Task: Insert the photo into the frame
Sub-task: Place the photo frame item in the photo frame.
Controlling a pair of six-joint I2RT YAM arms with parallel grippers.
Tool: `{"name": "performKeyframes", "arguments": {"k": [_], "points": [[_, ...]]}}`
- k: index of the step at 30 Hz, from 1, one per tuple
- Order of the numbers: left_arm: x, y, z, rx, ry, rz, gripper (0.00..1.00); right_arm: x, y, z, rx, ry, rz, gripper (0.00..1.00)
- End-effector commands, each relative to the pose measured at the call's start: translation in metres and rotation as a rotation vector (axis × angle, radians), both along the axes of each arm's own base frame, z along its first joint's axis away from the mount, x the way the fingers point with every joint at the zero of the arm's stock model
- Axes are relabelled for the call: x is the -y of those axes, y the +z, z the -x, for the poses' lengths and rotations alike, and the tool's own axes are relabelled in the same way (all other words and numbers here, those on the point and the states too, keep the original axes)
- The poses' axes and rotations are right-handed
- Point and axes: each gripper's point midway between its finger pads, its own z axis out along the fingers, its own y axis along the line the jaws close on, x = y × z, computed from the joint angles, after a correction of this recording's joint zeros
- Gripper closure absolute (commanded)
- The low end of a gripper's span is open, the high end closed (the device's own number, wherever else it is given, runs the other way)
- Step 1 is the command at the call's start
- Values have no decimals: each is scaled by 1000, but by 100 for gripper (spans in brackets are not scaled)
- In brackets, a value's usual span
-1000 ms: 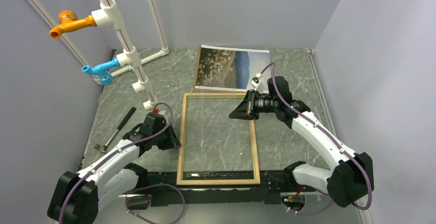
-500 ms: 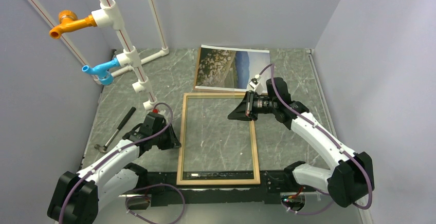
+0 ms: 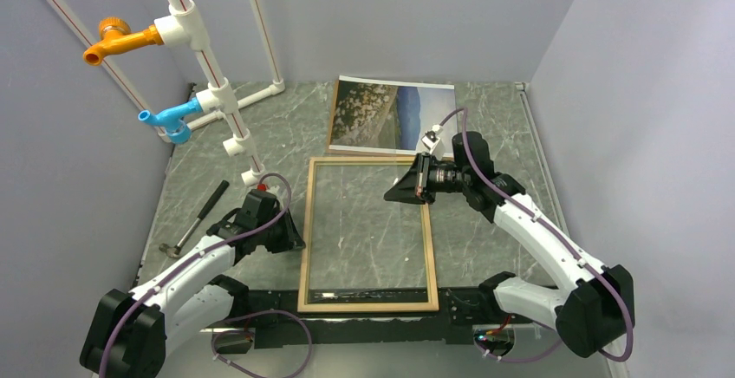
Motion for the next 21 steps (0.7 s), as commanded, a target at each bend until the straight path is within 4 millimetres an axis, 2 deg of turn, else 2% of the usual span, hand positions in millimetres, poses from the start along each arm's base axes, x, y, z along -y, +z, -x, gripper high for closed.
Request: {"name": "performKeyframes", "arguments": {"k": [1, 12, 21], "points": [[-15, -14, 1, -10, 13, -85, 78, -1, 8, 3, 35, 7, -29, 100], [-15, -15, 1, -10, 9, -85, 78, 2, -13, 8, -6, 8, 0, 100], [-14, -14, 1, -7, 8, -82, 78, -3, -15, 2, -5, 21, -3, 100]]}}
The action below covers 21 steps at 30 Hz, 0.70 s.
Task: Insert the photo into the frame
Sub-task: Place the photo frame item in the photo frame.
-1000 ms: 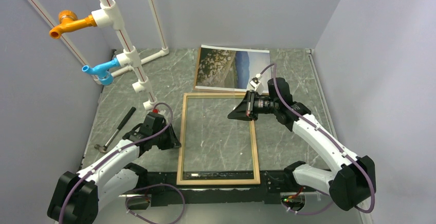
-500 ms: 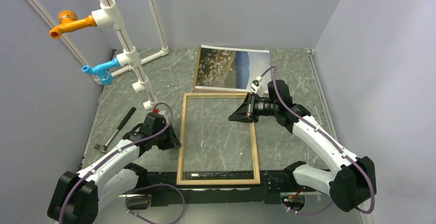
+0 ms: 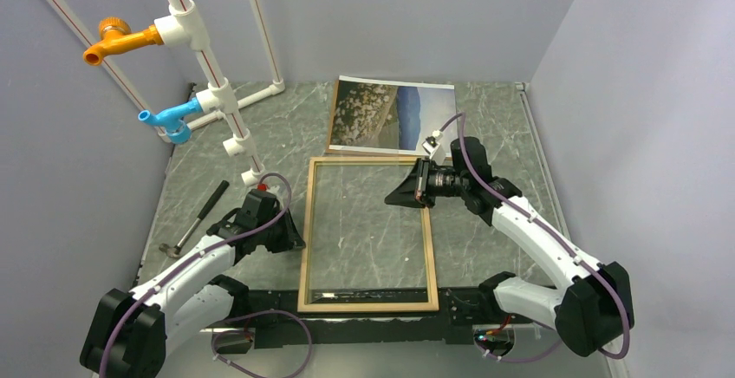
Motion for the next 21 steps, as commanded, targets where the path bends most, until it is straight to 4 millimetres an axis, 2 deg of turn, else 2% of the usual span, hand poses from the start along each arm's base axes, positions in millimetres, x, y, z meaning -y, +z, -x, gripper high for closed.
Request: {"name": "performKeyframes", "arguments": {"k": [1, 8, 21], "points": [[-14, -14, 1, -7, 10, -82, 79, -6, 7, 3, 18, 44, -24, 100], [-14, -14, 1, -7, 8, -80, 79, -8, 15, 3, 45, 73, -33, 100], [-13, -15, 2, -12, 4, -81, 79, -7, 5, 3, 55, 102, 39, 100]]}}
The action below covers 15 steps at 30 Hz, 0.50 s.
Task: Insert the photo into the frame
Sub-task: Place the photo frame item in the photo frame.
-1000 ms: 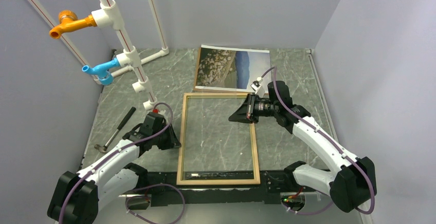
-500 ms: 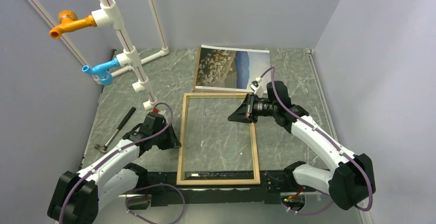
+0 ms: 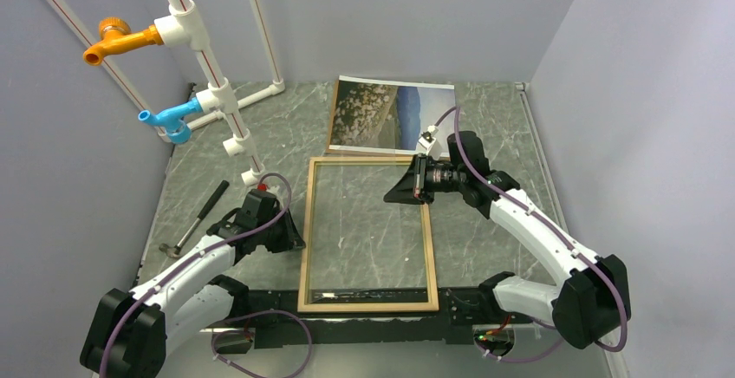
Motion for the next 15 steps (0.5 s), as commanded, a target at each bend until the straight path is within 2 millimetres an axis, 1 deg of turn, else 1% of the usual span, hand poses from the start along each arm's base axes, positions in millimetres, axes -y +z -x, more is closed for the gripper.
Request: {"name": "performKeyframes", "arguments": {"k": [1, 8, 15], "points": [[-14, -15, 2, -12, 4, -82, 79, -4, 3, 7, 12, 53, 6, 100], [-13, -14, 1, -10, 5, -79, 79, -6, 2, 8, 24, 61, 19, 100], [-13, -15, 2, -13, 3, -79, 79, -6, -14, 9, -11, 60, 29, 100]]}}
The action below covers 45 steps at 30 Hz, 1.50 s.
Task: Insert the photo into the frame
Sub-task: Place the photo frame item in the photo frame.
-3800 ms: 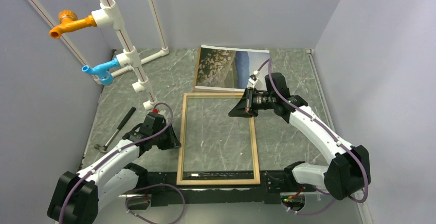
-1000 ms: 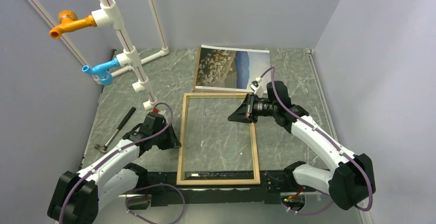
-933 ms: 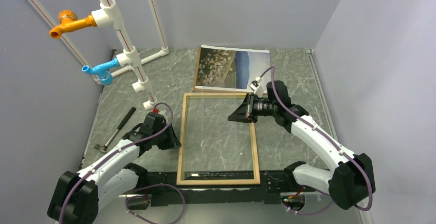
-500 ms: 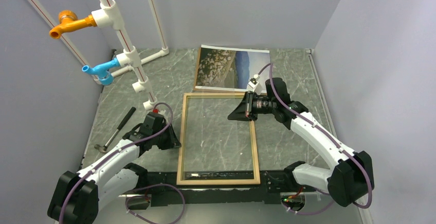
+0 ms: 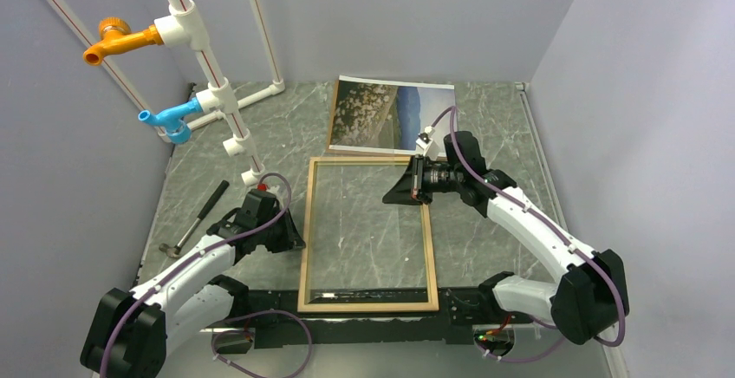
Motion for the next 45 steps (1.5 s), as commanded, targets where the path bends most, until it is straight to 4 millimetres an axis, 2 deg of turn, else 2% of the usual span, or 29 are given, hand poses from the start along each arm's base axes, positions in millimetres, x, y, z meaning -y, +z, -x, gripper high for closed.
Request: {"name": "performKeyframes", "arguments": {"k": [1, 16, 25, 37, 45], "points": [[-14, -14, 1, -4, 8, -81, 80, -2, -9, 10, -20, 41, 21, 100], [-14, -13, 1, -2, 8, -78, 80, 23, -23, 7, 16, -1, 239, 100], [-14, -13, 1, -1, 8, -79, 80, 28, -35, 7, 12, 7, 291, 100], [-14, -14, 2, -6, 9, -80, 80, 36, -63, 6, -28, -11, 361, 100], [-14, -14, 2, -6, 10, -79, 80, 42, -67, 8, -38, -24, 392, 99]]}}
